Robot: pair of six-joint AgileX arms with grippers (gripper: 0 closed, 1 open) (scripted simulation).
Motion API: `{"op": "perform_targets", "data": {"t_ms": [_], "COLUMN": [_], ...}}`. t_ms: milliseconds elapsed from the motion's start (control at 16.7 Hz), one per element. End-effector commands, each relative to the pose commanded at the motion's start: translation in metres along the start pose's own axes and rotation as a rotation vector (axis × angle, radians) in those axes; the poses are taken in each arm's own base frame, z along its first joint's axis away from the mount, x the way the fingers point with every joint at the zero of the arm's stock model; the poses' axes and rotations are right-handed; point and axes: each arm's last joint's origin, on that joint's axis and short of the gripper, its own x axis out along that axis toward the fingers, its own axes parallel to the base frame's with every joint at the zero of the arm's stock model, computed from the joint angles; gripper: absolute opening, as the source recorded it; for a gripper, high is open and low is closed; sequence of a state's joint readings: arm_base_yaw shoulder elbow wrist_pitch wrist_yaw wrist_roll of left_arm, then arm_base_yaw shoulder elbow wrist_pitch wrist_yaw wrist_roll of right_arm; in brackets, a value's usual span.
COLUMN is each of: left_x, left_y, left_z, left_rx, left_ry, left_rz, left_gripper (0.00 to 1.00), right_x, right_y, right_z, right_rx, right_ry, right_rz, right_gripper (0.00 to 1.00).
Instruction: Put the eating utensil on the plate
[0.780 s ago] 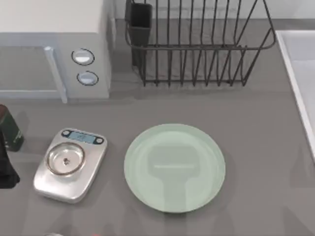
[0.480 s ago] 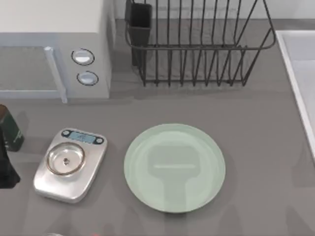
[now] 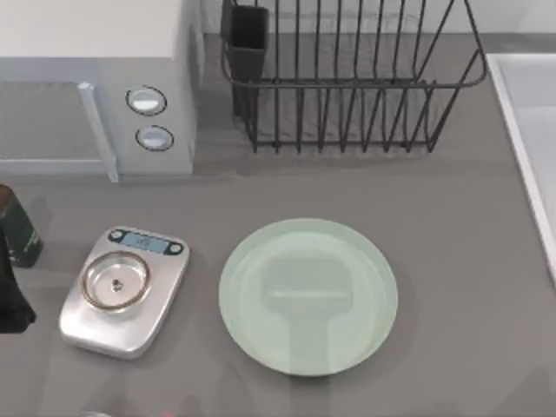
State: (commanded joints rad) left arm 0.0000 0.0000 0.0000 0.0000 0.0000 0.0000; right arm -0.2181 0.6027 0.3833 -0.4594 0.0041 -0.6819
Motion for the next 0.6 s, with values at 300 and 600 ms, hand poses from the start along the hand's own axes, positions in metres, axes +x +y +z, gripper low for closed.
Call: {"op": "perform_targets", "data": {"t_ms": [300,600], "left_x": [0.0,0.0], "left_y": [0.0,0.0], "left_z": [0.0,0.0], "left_rx": [0.0,0.0], "left_ry": [0.0,0.0], "left_rz": [0.0,0.0], "left_gripper": [1.0,1.0], "right_x": [0.026,0.051], "right_y": [-0.031,-0.062], "right_z": [0.003,0.003], "right_rx": [-0.363,-0.565], "right_ry": [0.36,0.47], "right_rz": [0.338,0.661], "right_gripper": [1.0,1.0]}}
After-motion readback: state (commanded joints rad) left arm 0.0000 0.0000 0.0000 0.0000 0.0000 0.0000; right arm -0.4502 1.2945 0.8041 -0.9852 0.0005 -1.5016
